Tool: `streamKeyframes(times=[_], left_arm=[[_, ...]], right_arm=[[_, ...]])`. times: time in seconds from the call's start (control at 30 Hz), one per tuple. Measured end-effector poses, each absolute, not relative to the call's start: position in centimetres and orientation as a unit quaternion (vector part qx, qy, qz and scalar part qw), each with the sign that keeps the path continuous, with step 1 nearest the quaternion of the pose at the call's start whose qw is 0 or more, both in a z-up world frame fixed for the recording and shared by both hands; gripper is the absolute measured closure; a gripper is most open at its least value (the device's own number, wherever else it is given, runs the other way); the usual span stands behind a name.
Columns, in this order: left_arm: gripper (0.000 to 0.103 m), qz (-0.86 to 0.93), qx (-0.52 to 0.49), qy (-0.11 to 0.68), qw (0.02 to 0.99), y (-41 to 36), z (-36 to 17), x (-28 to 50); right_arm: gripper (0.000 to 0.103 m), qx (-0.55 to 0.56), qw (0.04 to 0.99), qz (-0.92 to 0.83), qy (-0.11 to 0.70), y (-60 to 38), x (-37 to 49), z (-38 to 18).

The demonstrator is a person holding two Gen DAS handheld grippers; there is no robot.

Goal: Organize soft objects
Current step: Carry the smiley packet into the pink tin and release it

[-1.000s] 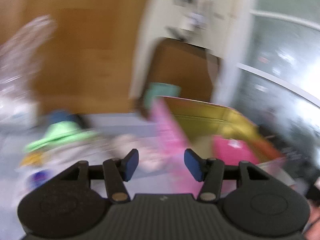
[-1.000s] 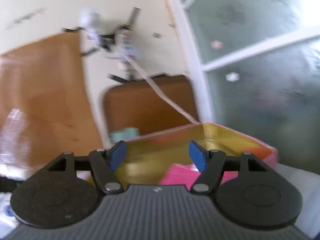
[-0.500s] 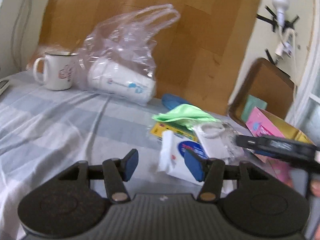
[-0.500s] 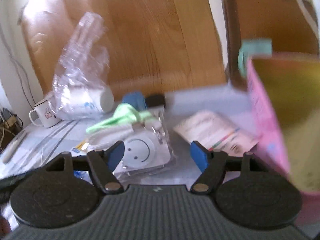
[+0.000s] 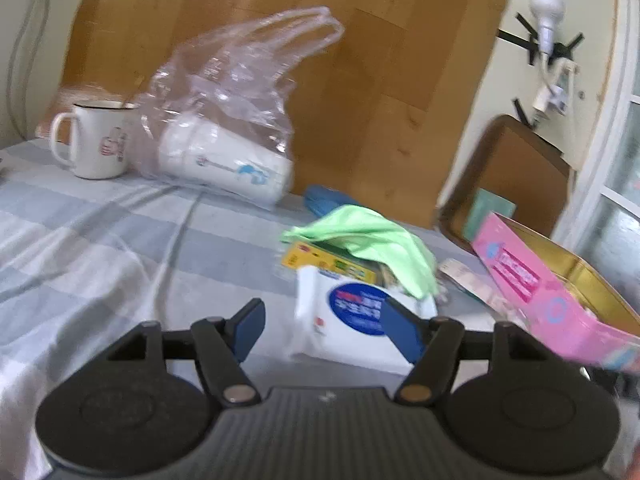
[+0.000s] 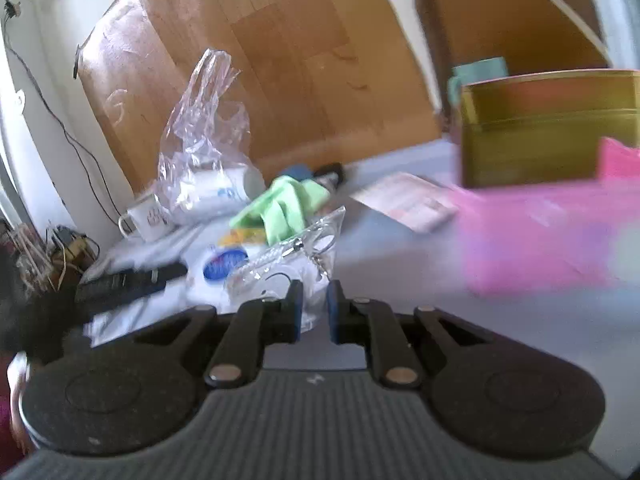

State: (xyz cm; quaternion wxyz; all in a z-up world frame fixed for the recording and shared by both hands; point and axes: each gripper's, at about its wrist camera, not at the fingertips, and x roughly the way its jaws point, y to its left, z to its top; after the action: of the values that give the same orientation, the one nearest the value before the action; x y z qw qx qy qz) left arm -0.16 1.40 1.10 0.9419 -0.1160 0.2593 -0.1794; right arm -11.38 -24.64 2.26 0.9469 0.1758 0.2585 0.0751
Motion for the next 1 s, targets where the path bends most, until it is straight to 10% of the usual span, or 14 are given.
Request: streamKeyframes(times=[0.23, 0.3, 0.43, 0.63, 1.0], left_arm=[[0.038, -0.262, -0.106, 0.300, 0.911, -1.3, 1.2, -1.3], [0.038, -0.298, -0.111, 0.322, 0.892, -2.9, 1.3, -2.1], [0.038, -0.330, -0.073, 0.357, 0.871, -6.4, 1.7, -3.5], [0.010, -0.317, -0.022, 0.404, 0.858, -9.5, 1.0, -5.1], [0.052, -0.333, -0.043, 0.370, 0.866, -10.0, 2.6, -6.1]], right_arm=[[0.078, 0.157, 0.953, 0.026, 0.258, -27.2, -17.9, 1.1], [0.049, 0.156, 0.954, 0.038, 0.255, -27.7, -18.5, 1.0], [0.030, 0.096, 0.962, 0.061, 0.249, -26.8, -18.5, 0.9], [0.019, 0.006, 0.962, 0.072, 0.262, -25.1, -16.6, -0.6], [0.047, -0.031, 0.977, 0.048, 0.204, -23.9, -16.6, 0.7]])
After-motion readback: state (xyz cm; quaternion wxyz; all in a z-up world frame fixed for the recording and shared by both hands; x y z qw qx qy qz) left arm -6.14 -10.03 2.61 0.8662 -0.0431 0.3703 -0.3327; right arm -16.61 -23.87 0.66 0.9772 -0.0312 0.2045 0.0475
